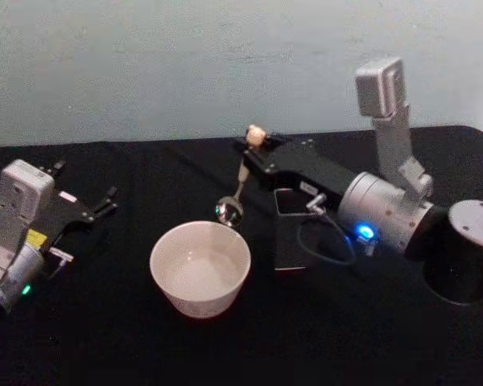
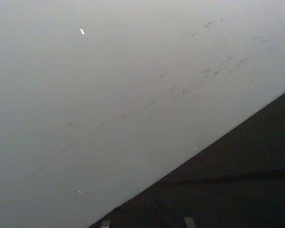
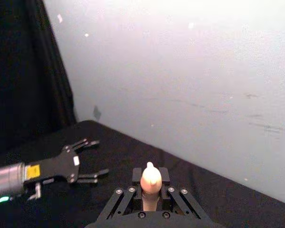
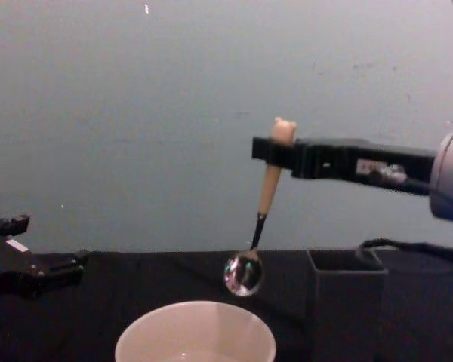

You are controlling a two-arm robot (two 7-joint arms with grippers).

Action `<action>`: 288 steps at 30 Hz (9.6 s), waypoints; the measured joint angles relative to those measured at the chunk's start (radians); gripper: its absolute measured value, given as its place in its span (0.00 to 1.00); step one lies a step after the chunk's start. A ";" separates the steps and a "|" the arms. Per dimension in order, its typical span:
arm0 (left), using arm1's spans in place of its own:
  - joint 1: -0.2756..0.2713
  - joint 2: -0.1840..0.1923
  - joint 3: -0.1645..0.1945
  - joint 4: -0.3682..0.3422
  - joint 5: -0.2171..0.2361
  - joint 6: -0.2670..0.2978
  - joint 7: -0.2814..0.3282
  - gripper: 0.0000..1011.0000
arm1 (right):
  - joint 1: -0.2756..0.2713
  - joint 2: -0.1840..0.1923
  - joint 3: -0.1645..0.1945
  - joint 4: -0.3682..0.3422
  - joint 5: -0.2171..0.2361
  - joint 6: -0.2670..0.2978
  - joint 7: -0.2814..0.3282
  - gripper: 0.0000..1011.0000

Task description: Pick up the stirring spoon with one hand, stir inside the cup, then place it back in its original position.

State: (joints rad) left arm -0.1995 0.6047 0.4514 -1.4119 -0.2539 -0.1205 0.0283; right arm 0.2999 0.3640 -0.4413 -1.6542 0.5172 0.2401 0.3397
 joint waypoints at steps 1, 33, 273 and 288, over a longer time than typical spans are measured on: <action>0.000 0.000 0.000 0.000 0.000 0.000 0.000 0.99 | -0.002 0.001 0.005 -0.006 0.005 0.007 -0.006 0.21; 0.000 0.000 0.000 0.000 0.000 0.000 0.000 0.99 | -0.064 0.096 0.113 -0.117 0.152 0.030 -0.081 0.21; 0.000 0.000 0.000 0.000 0.000 0.000 0.000 0.99 | -0.143 -0.098 0.240 0.260 -0.315 -0.236 -0.278 0.99; 0.000 0.000 0.000 0.000 0.000 0.000 0.000 0.99 | -0.144 -0.096 0.237 0.258 -0.315 -0.236 -0.280 0.99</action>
State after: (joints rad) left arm -0.1995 0.6047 0.4513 -1.4119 -0.2539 -0.1205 0.0283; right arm 0.1560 0.2675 -0.2041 -1.3957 0.2024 0.0041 0.0598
